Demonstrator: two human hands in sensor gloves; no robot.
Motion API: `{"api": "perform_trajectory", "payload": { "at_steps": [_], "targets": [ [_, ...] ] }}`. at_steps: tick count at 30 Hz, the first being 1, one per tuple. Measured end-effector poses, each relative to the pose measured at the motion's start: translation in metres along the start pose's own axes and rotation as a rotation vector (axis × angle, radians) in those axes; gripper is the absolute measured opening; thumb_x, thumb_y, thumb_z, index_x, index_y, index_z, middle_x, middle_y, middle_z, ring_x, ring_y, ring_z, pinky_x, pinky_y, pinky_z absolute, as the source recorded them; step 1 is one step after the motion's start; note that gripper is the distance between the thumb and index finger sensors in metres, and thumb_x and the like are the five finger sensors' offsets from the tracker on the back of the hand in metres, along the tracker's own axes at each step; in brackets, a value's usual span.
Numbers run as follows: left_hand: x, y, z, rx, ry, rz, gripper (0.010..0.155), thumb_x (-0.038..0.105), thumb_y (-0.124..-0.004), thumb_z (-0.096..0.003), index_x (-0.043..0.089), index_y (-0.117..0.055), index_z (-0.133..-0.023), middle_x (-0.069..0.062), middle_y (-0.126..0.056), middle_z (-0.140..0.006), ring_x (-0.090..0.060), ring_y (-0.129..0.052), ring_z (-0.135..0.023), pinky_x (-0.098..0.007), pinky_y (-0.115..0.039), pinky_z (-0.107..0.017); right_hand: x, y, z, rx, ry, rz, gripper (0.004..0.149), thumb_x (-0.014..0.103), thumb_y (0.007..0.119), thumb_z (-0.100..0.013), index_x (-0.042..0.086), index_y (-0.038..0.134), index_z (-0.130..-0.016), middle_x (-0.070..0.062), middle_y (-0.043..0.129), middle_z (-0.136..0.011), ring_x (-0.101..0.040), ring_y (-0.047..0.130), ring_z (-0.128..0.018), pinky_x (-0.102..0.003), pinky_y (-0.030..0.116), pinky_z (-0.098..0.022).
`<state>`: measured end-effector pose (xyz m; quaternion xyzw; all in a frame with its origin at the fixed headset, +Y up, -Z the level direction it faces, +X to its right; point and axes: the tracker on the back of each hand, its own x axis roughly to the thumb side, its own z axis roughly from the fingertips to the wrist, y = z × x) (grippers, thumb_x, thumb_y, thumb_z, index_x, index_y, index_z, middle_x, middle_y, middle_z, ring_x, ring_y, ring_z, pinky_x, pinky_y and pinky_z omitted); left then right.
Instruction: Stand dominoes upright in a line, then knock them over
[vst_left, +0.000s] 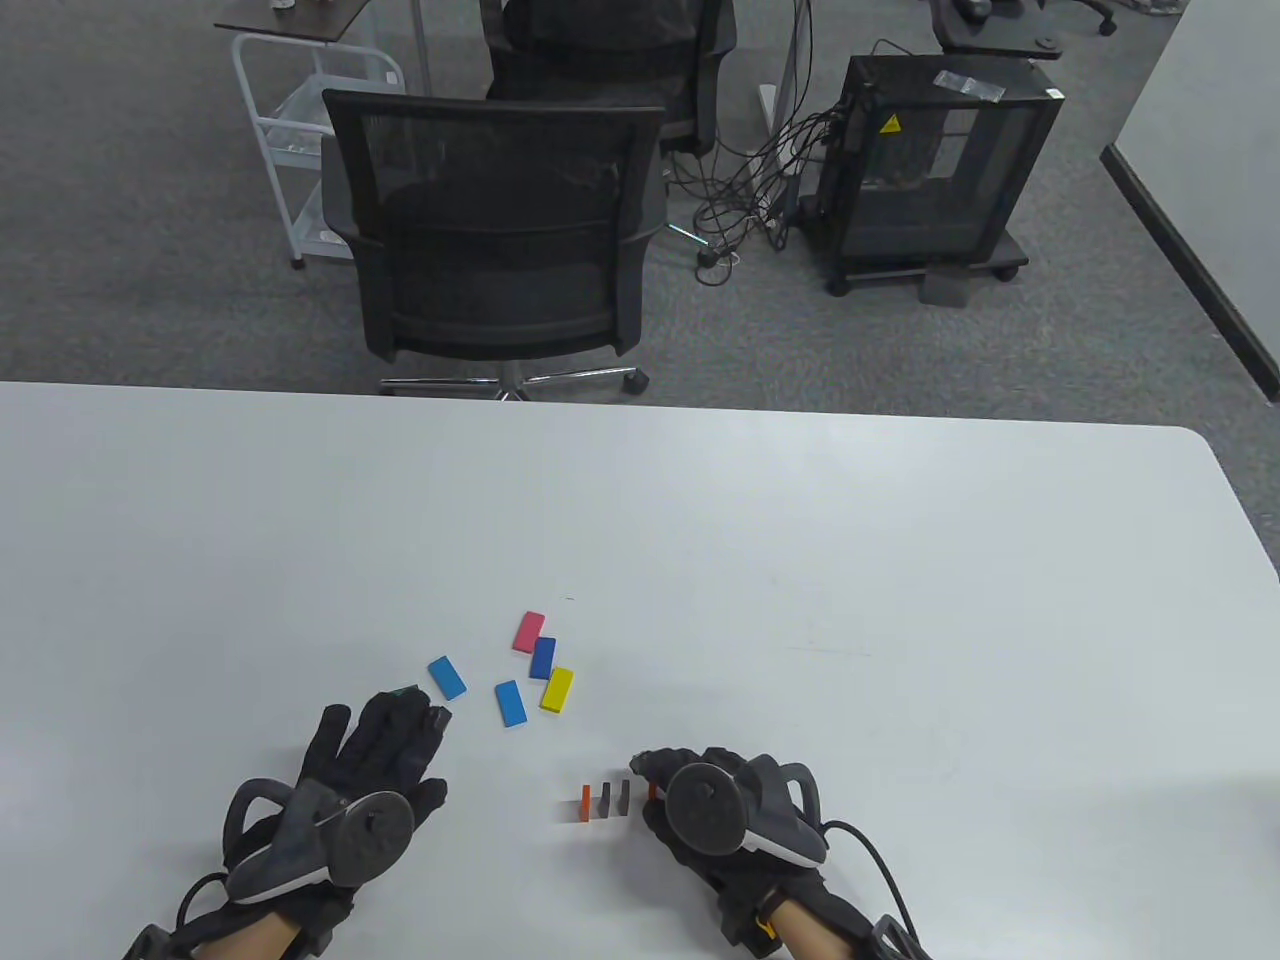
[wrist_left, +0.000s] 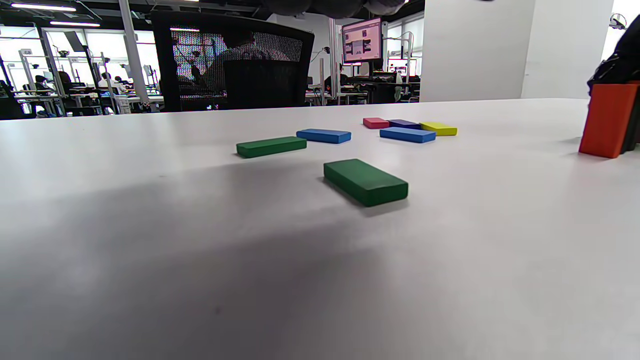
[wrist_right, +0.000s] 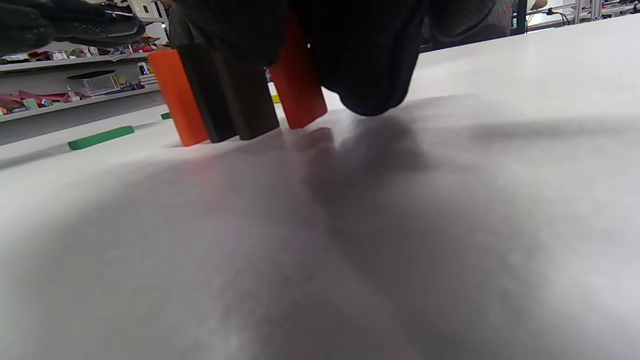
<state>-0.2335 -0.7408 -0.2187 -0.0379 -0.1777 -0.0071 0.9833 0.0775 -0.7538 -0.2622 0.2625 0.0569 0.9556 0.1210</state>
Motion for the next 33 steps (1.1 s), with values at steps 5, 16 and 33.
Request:
{"api": "perform_trajectory", "payload": {
  "at_steps": [5,16,33],
  "targets": [
    [0.0,0.0,0.0,0.0,0.0,0.0,0.066,0.051,-0.043,-0.0702,0.018,-0.037,-0.127,-0.012,-0.038,-0.134,-0.038,-0.038,-0.122,-0.06,-0.026,-0.087,0.001,0.001,-0.001,0.016,0.006,-0.004,0.051,0.033,0.077,-0.054,0.015,0.063,-0.1,-0.015,0.079,-0.095,-0.025,0.091,-0.08,-0.051,0.06,-0.074],
    [0.001,0.001,0.0,-0.009,0.0,0.001,0.065,0.051,-0.043,-0.0702,0.018,-0.038,-0.127,-0.012,-0.038,-0.134,-0.039,-0.038,-0.122,-0.06,-0.026,-0.087,0.0,0.0,-0.001,0.043,0.019,0.004,0.054,0.034,0.077,-0.055,0.013,0.062,-0.102,-0.015,0.077,-0.096,-0.025,0.089,-0.082,-0.052,0.059,-0.074],
    [-0.016,0.006,0.0,0.007,0.108,0.016,0.061,0.047,-0.053,-0.0708,0.019,-0.048,-0.124,-0.01,-0.048,-0.132,-0.038,-0.047,-0.12,-0.059,-0.031,-0.088,-0.008,-0.012,0.007,0.019,0.03,-0.024,0.068,0.046,0.073,-0.055,0.012,0.053,-0.111,-0.019,0.067,-0.105,-0.032,0.083,-0.089,-0.056,0.054,-0.075]
  ]
}}
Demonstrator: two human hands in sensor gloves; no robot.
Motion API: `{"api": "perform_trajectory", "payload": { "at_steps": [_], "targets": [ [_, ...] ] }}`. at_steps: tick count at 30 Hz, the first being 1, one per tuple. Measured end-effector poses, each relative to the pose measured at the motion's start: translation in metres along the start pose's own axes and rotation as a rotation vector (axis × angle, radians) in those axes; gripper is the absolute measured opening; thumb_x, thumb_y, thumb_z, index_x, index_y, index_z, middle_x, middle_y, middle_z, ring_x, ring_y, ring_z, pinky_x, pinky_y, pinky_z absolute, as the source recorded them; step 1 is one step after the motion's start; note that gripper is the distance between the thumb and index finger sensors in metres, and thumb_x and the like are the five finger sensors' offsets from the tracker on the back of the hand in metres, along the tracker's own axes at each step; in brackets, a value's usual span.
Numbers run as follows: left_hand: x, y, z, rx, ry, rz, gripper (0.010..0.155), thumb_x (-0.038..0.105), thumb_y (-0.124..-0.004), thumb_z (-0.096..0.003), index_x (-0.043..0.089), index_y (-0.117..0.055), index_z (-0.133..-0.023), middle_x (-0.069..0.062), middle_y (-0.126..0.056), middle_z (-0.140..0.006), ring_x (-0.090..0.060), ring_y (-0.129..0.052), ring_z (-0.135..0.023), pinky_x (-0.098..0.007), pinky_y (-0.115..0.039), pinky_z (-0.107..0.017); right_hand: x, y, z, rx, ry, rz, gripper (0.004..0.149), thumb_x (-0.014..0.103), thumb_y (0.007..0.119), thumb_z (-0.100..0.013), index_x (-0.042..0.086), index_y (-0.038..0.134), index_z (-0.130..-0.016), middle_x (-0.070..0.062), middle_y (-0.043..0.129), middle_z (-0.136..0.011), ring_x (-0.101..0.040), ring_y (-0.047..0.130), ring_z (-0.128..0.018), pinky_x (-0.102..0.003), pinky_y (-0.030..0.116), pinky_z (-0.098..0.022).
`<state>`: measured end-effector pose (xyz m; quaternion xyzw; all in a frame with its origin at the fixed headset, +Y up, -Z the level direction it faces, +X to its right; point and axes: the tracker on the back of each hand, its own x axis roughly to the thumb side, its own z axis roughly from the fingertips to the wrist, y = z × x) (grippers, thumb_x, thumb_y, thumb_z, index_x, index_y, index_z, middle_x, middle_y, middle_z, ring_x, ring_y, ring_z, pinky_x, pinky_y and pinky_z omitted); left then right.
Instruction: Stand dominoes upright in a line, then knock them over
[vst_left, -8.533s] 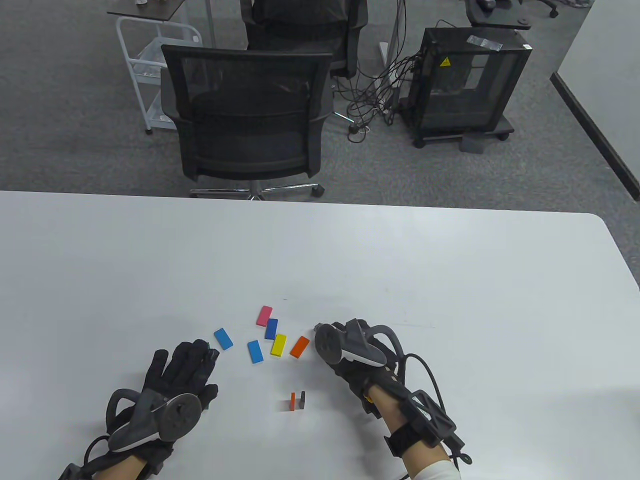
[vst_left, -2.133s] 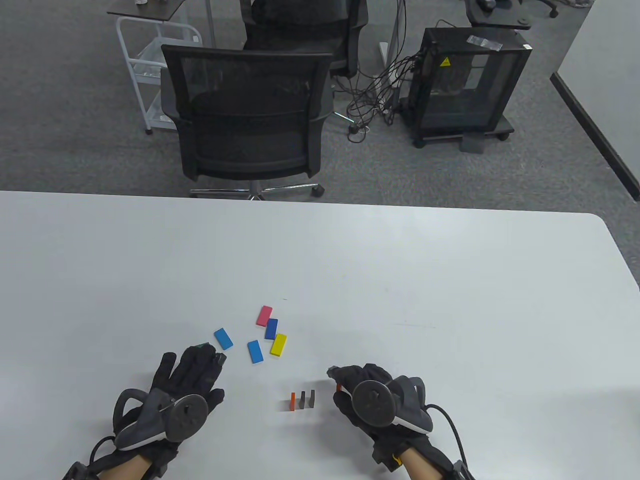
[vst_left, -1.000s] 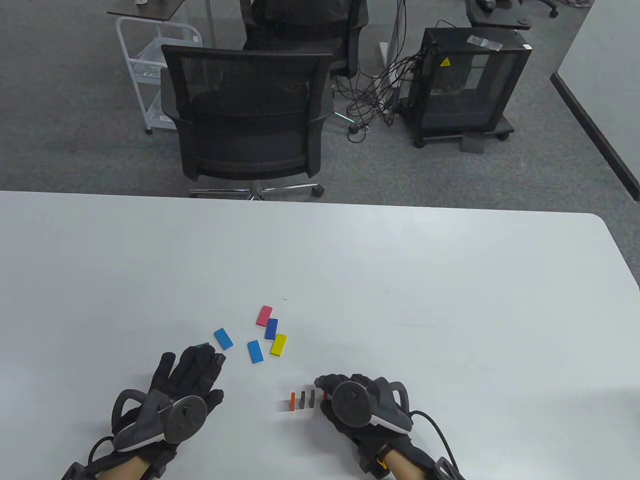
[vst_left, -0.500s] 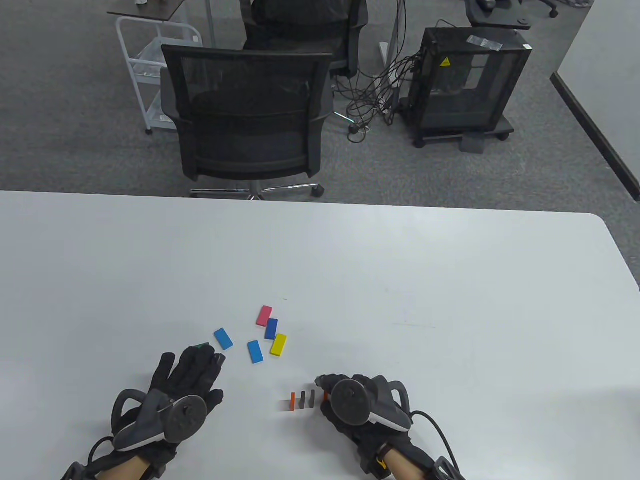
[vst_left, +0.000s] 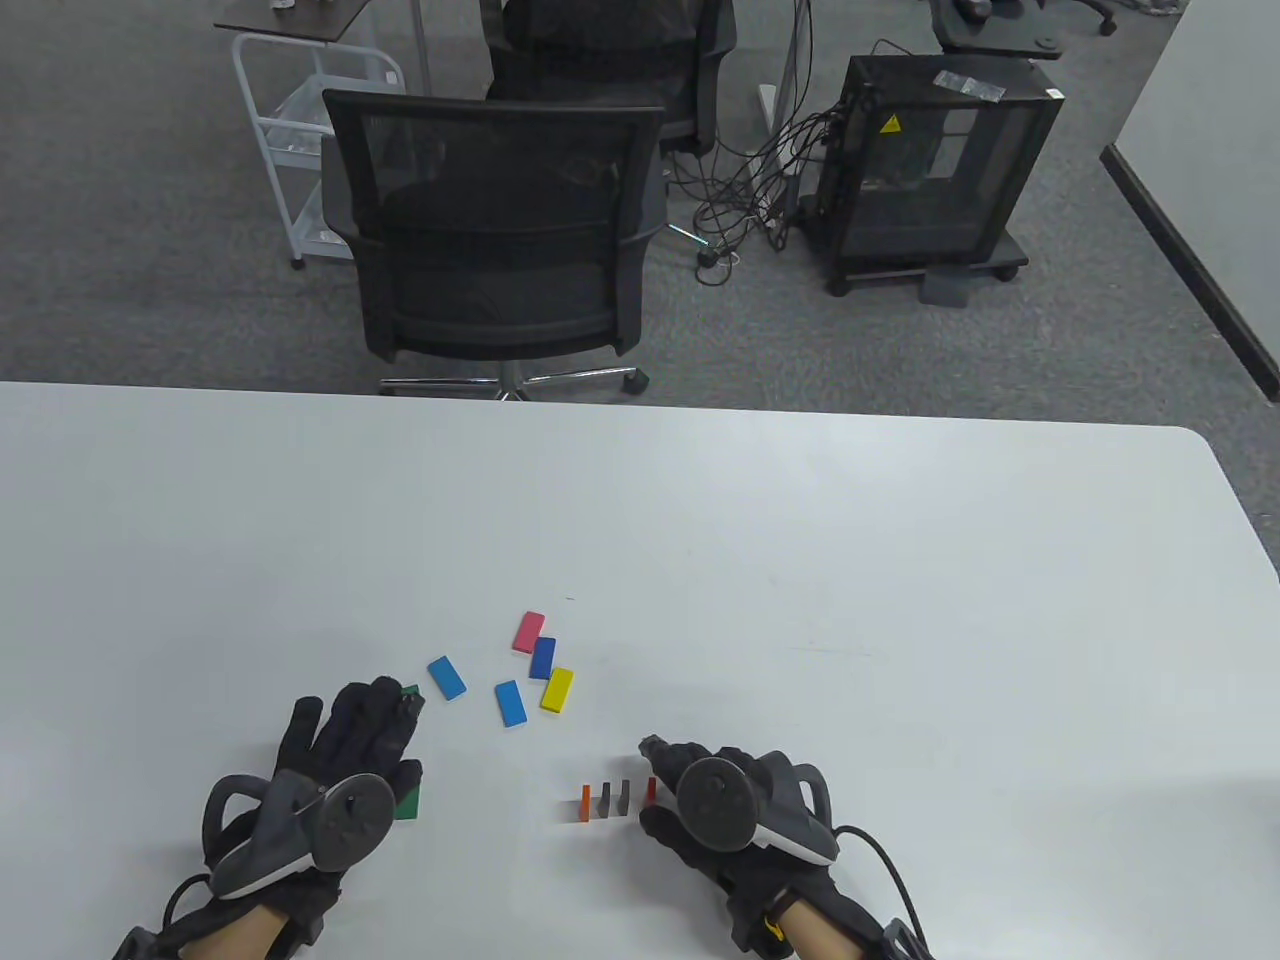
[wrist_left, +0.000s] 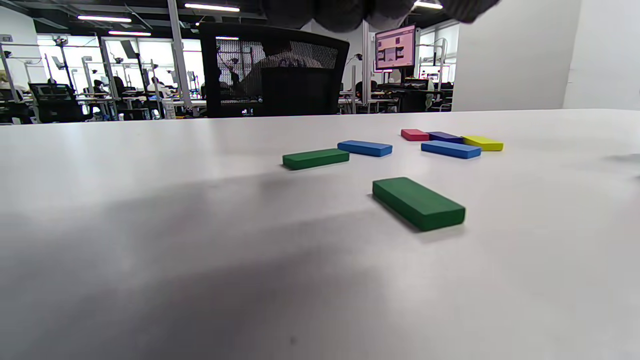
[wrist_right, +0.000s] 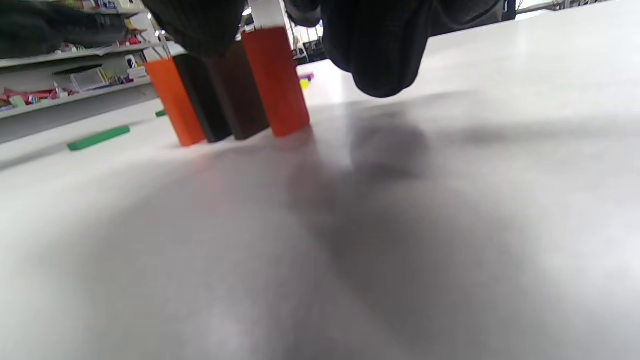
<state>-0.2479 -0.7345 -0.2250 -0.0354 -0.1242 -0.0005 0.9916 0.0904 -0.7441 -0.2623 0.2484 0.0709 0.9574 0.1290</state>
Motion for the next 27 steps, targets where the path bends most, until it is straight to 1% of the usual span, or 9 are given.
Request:
{"api": "perform_trajectory", "payload": {
  "at_steps": [3,6,9,13,16,20,23,24,27],
  "targets": [
    [0.001,-0.003,-0.003,-0.021,0.002,-0.017,0.057,0.047,-0.06,-0.0699,0.018,-0.061,-0.119,-0.01,-0.069,-0.124,-0.037,-0.067,-0.112,-0.056,-0.045,-0.087,-0.005,-0.012,0.005,-0.064,0.023,0.019,0.067,0.047,0.072,-0.055,0.014,0.054,-0.111,-0.018,0.066,-0.107,-0.033,0.08,-0.091,-0.056,0.052,-0.076],
    [0.007,-0.008,-0.008,-0.051,0.007,-0.064,0.056,0.047,-0.066,-0.0681,0.015,-0.071,-0.114,-0.009,-0.087,-0.109,-0.032,-0.088,-0.094,-0.05,-0.062,-0.08,-0.012,-0.024,0.01,-0.131,0.049,0.04,0.066,0.046,0.071,-0.055,0.015,0.055,-0.111,-0.018,0.065,-0.108,-0.034,0.079,-0.092,-0.056,0.051,-0.076],
    [0.013,-0.013,-0.014,-0.091,0.027,-0.128,0.058,0.05,-0.068,-0.0665,0.014,-0.074,-0.111,-0.008,-0.094,-0.097,-0.025,-0.098,-0.078,-0.046,-0.072,-0.072,-0.019,-0.031,0.016,-0.159,0.054,0.044,0.065,0.046,0.07,-0.056,0.015,0.056,-0.111,-0.019,0.064,-0.108,-0.035,0.078,-0.093,-0.057,0.051,-0.076],
    [0.019,-0.019,-0.021,-0.154,0.053,-0.177,0.061,0.053,-0.069,-0.0653,0.013,-0.072,-0.111,-0.007,-0.096,-0.092,-0.02,-0.101,-0.07,-0.043,-0.077,-0.067,-0.028,-0.034,0.022,-0.154,0.062,0.074,0.065,0.047,0.069,-0.056,0.015,0.055,-0.112,-0.019,0.063,-0.109,-0.035,0.077,-0.094,-0.057,0.05,-0.076],
    [0.021,-0.024,-0.026,-0.249,0.068,-0.177,0.065,0.054,-0.07,-0.0651,0.012,-0.067,-0.115,-0.008,-0.093,-0.095,-0.02,-0.1,-0.071,-0.043,-0.076,-0.068,-0.032,-0.033,0.025,-0.159,0.059,0.077,0.065,0.047,0.068,-0.057,0.015,0.055,-0.112,-0.019,0.063,-0.109,-0.036,0.077,-0.094,-0.057,0.05,-0.077],
    [0.025,-0.027,-0.032,-0.28,0.073,-0.179,0.067,0.052,-0.072,-0.0651,0.011,-0.062,-0.117,-0.012,-0.087,-0.095,-0.018,-0.098,-0.069,-0.042,-0.075,-0.068,-0.032,-0.03,0.025,-0.152,0.052,0.089,0.066,0.048,0.067,-0.057,0.015,0.054,-0.112,-0.019,0.062,-0.11,-0.036,0.076,-0.095,-0.057,0.05,-0.077],
    [0.026,-0.029,-0.035,-0.292,0.063,-0.193,0.064,0.046,-0.074,-0.066,0.011,-0.06,-0.119,-0.012,-0.086,-0.095,-0.016,-0.097,-0.068,-0.041,-0.075,-0.068,-0.03,-0.029,0.026,-0.159,0.046,0.089,0.066,0.048,0.066,-0.057,0.015,0.054,-0.113,-0.02,0.062,-0.11,-0.036,0.076,-0.095,-0.057,0.05,-0.077],
    [0.026,-0.029,-0.037,-0.307,0.072,-0.18,0.064,0.043,-0.074,-0.0663,0.01,-0.059,-0.119,-0.012,-0.086,-0.095,-0.016,-0.096,-0.067,-0.041,-0.075,-0.068,-0.028,-0.03,0.027,-0.16,0.042,0.093,0.066,0.048,0.066,-0.057,0.015,0.054,-0.113,-0.019,0.062,-0.11,-0.036,0.076,-0.096,-0.057,0.05,-0.077],
    [0.024,-0.03,-0.04,-0.33,0.063,-0.156,0.068,0.042,-0.074,-0.0659,0.005,-0.056,-0.12,-0.014,-0.084,-0.093,-0.016,-0.096,-0.066,-0.041,-0.075,-0.068,-0.027,-0.031,0.029,-0.169,0.034,0.089,0.066,0.048,0.066,-0.057,0.015,0.054,-0.113,-0.019,0.062,-0.11,-0.036,0.076,-0.096,-0.057,0.05,-0.077]
  ]
}}
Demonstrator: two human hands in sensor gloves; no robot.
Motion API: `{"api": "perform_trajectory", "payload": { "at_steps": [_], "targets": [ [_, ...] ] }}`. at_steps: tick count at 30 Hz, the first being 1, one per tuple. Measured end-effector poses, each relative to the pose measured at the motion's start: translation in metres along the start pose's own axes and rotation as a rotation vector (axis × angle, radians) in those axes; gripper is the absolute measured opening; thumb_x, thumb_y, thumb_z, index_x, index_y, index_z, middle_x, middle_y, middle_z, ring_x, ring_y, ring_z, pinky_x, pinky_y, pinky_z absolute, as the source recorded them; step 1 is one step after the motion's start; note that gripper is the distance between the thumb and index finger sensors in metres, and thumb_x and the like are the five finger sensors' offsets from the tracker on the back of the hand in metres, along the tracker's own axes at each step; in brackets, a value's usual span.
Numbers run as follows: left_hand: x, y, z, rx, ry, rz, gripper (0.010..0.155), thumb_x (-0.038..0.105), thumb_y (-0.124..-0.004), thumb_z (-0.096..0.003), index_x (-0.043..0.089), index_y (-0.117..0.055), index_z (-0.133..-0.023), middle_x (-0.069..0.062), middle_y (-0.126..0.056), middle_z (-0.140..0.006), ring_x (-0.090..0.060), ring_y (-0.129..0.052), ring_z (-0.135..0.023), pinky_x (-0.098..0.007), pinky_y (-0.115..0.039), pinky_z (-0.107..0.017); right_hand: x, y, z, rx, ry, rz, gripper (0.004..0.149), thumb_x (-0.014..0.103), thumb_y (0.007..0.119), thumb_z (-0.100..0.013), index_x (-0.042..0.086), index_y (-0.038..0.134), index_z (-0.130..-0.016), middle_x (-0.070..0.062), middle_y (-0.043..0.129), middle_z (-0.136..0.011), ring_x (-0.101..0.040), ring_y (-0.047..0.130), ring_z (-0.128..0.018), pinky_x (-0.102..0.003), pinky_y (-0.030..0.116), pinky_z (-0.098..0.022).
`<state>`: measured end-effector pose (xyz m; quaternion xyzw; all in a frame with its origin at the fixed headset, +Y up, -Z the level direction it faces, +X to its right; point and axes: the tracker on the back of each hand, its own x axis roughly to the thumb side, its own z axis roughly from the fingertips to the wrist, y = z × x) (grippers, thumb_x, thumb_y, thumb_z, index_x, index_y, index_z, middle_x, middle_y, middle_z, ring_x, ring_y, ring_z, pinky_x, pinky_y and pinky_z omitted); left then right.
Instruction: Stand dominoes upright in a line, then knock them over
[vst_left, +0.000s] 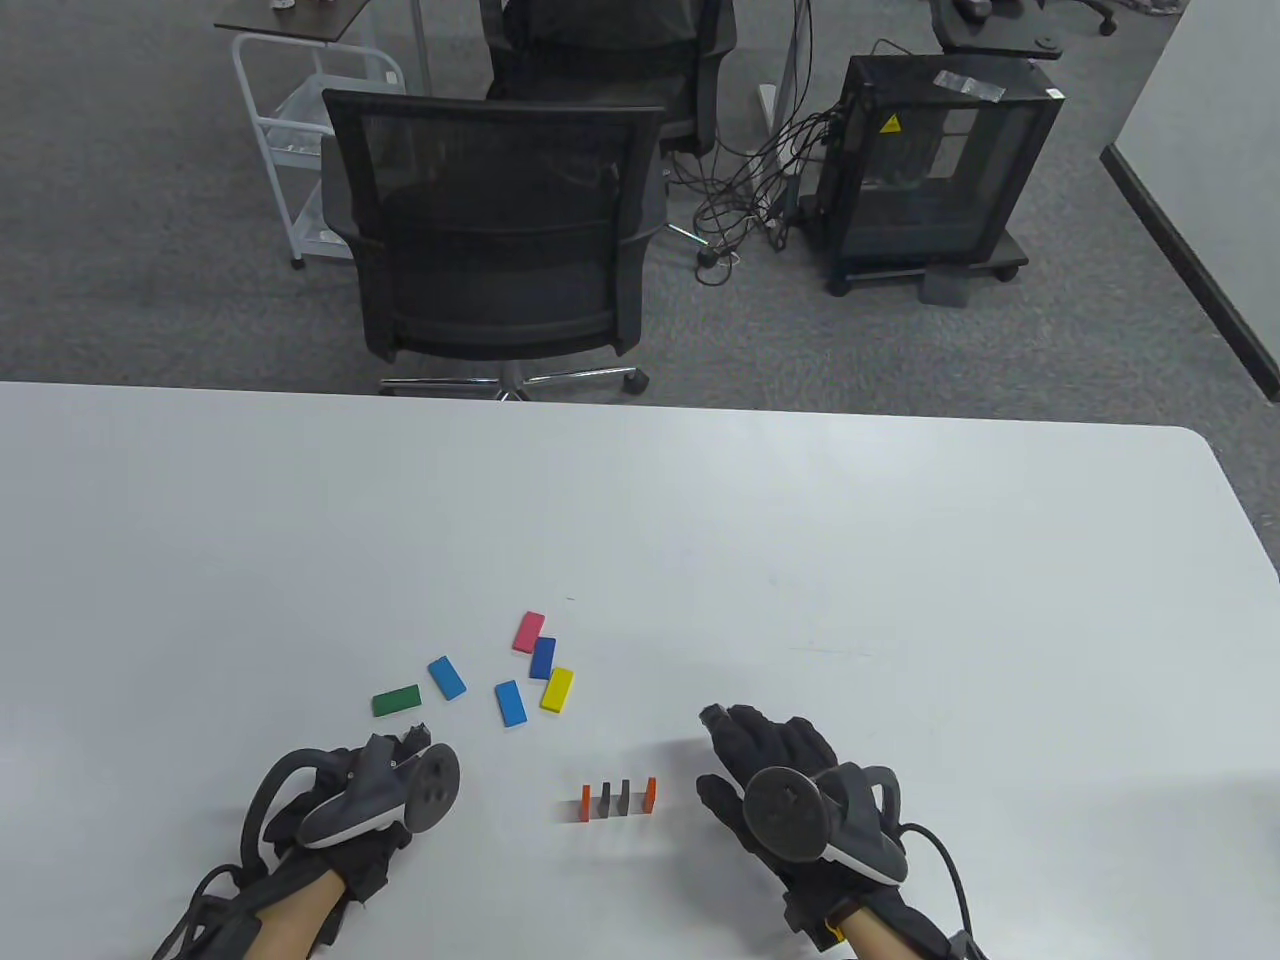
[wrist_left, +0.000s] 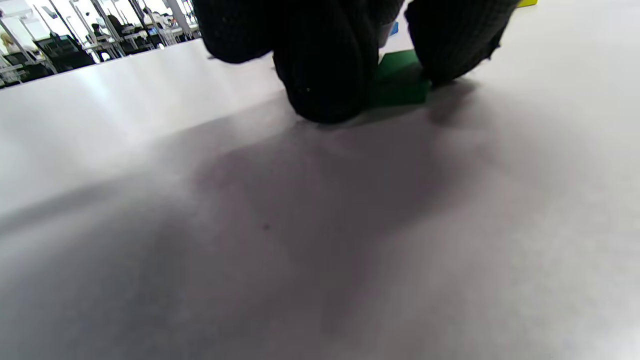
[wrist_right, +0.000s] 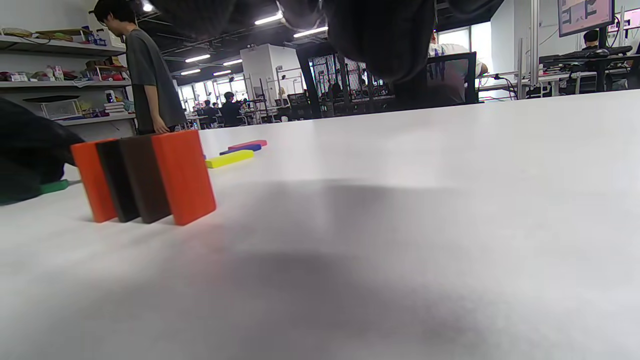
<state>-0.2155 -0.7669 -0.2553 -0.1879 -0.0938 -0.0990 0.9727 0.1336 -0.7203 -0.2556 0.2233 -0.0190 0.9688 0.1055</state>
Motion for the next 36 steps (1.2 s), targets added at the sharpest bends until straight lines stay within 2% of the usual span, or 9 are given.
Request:
{"api": "perform_trajectory", "payload": {
  "at_steps": [8,14,20,26,33,36],
  "targets": [
    [-0.004,0.0,0.007,0.061,0.004,0.017,0.075,0.046,-0.073,-0.0633,-0.001,-0.056,-0.119,-0.012,-0.086,-0.092,-0.014,-0.101,-0.066,-0.038,-0.077,-0.07,0.001,0.001,0.002,0.007,-0.014,-0.016,0.065,0.049,0.065,-0.057,0.015,0.055,-0.113,-0.02,0.061,-0.111,-0.037,0.075,-0.096,-0.057,0.049,-0.077],
    [-0.01,0.003,0.015,0.108,-0.003,0.078,0.062,0.046,-0.073,-0.0631,0.006,-0.071,-0.111,-0.011,-0.086,-0.095,-0.015,-0.102,-0.073,-0.037,-0.077,-0.073,0.002,0.002,0.003,0.003,-0.02,-0.021,0.065,0.049,0.064,-0.058,0.015,0.055,-0.113,-0.02,0.061,-0.111,-0.037,0.075,-0.096,-0.057,0.049,-0.077],
    [-0.012,0.005,0.015,0.129,-0.017,0.102,0.059,0.047,-0.073,-0.0623,0.007,-0.072,-0.105,-0.01,-0.087,-0.094,-0.015,-0.103,-0.073,-0.035,-0.078,-0.073,-0.001,-0.001,0.005,-0.016,-0.001,-0.011,0.065,0.049,0.064,-0.058,0.016,0.055,-0.113,-0.02,0.061,-0.111,-0.037,0.075,-0.096,-0.057,0.049,-0.077],
    [0.005,0.017,0.011,0.177,-0.14,0.111,0.057,0.047,-0.072,-0.0625,0.008,-0.072,-0.103,-0.01,-0.089,-0.096,-0.016,-0.105,-0.076,-0.035,-0.08,-0.072,-0.003,-0.002,0.007,-0.025,0.013,0.0,0.065,0.049,0.064,-0.057,0.015,0.055,-0.113,-0.02,0.061,-0.111,-0.037,0.075,-0.096,-0.057,0.049,-0.077],
    [0.047,0.043,0.006,0.27,-0.38,0.12,0.055,0.047,-0.072,-0.063,0.009,-0.072,-0.103,-0.009,-0.097,-0.095,-0.017,-0.106,-0.077,-0.036,-0.081,-0.07,-0.007,-0.003,0.008,-0.029,0.043,0.006,0.066,0.049,0.063,-0.057,0.015,0.055,-0.113,-0.02,0.061,-0.111,-0.037,0.075,-0.096,-0.057,0.049,-0.077],
    [0.059,0.042,0.003,0.279,-0.435,0.137,0.055,0.047,-0.072,-0.0631,0.009,-0.071,-0.103,-0.007,-0.098,-0.095,-0.017,-0.106,-0.077,-0.036,-0.081,-0.07,-0.008,-0.003,0.006,-0.024,0.048,-0.006,0.066,0.05,0.063,-0.057,0.016,0.055,-0.113,-0.02,0.06,-0.111,-0.038,0.074,-0.097,-0.058,0.049,-0.077]
  ]
}}
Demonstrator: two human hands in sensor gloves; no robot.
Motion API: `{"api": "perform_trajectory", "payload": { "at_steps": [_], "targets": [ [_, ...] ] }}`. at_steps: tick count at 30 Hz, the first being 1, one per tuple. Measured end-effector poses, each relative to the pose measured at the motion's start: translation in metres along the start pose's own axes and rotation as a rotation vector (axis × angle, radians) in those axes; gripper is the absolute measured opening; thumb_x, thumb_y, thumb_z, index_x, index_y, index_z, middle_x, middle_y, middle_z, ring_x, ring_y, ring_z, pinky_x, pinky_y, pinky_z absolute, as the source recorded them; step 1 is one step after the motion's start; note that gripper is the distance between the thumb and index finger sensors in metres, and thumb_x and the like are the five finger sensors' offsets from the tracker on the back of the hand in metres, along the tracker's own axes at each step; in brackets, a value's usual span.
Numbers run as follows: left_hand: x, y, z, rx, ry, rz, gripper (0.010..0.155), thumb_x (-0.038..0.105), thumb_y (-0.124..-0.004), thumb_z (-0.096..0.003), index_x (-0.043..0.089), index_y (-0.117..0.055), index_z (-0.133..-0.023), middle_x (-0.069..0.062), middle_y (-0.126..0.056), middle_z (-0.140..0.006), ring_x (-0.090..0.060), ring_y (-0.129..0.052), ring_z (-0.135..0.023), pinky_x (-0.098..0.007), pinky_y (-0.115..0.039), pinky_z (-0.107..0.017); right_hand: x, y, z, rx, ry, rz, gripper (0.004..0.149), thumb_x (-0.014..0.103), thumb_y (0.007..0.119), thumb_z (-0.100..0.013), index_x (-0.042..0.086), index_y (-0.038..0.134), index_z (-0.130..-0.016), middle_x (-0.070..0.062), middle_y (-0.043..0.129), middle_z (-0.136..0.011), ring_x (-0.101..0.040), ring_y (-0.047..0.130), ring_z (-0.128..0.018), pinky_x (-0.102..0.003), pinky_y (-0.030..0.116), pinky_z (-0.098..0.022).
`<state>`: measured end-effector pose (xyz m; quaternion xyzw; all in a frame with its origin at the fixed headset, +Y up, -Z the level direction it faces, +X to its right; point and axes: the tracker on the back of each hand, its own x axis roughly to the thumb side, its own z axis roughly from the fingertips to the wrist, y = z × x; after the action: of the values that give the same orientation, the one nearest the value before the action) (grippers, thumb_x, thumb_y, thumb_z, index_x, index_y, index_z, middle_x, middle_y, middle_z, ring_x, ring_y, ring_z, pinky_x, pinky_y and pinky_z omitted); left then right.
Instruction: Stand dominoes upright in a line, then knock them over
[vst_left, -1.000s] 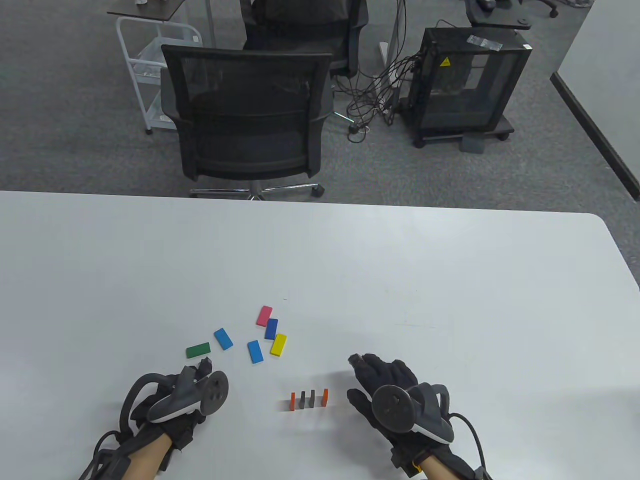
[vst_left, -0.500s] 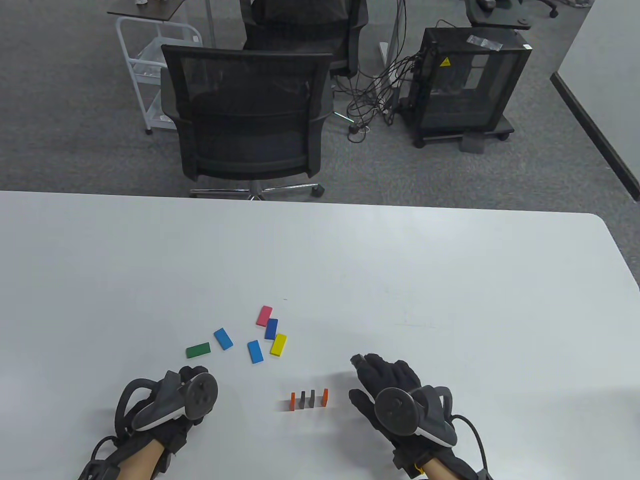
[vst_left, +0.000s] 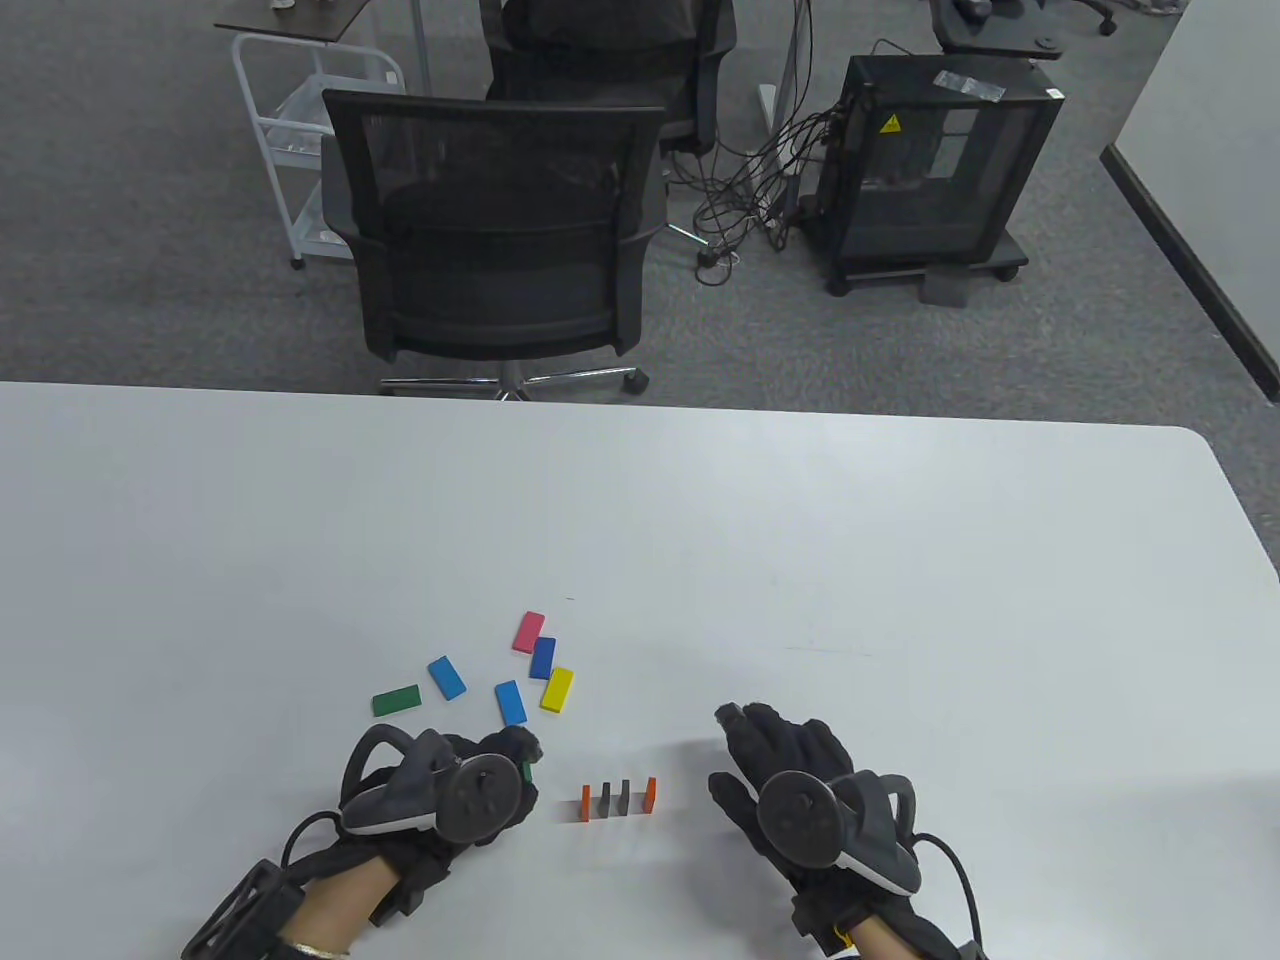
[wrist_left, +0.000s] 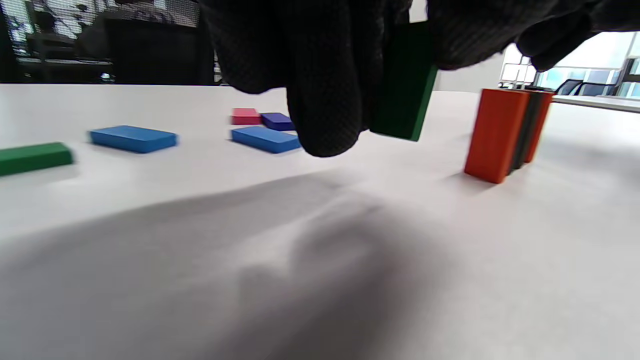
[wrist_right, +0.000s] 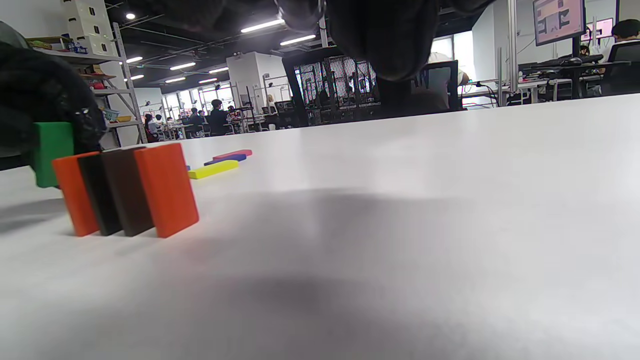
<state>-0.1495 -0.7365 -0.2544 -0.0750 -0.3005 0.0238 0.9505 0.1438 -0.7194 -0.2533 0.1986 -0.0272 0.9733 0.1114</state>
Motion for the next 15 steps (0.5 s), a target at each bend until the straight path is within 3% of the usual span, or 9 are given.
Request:
{"api": "perform_trajectory", "payload": {
  "at_steps": [7,15],
  "targets": [
    [0.012,-0.016,-0.003,0.012,-0.043,0.038,0.055,0.046,-0.072,-0.0638,0.008,-0.07,-0.103,-0.006,-0.098,-0.095,-0.018,-0.106,-0.078,-0.037,-0.081,-0.069,0.0,-0.002,-0.001,-0.007,0.007,-0.022,0.066,0.05,0.062,-0.058,0.016,0.054,-0.114,-0.02,0.06,-0.112,-0.038,0.074,-0.097,-0.058,0.049,-0.077],
    [0.018,-0.019,-0.005,0.02,-0.028,0.013,0.055,0.045,-0.071,-0.0648,0.008,-0.07,-0.105,-0.006,-0.097,-0.097,-0.017,-0.104,-0.078,-0.039,-0.077,-0.072,0.0,-0.001,-0.002,0.002,0.004,-0.021,0.067,0.05,0.062,-0.058,0.015,0.054,-0.114,-0.019,0.058,-0.113,-0.038,0.069,-0.1,-0.057,0.046,-0.078]
  ]
}}
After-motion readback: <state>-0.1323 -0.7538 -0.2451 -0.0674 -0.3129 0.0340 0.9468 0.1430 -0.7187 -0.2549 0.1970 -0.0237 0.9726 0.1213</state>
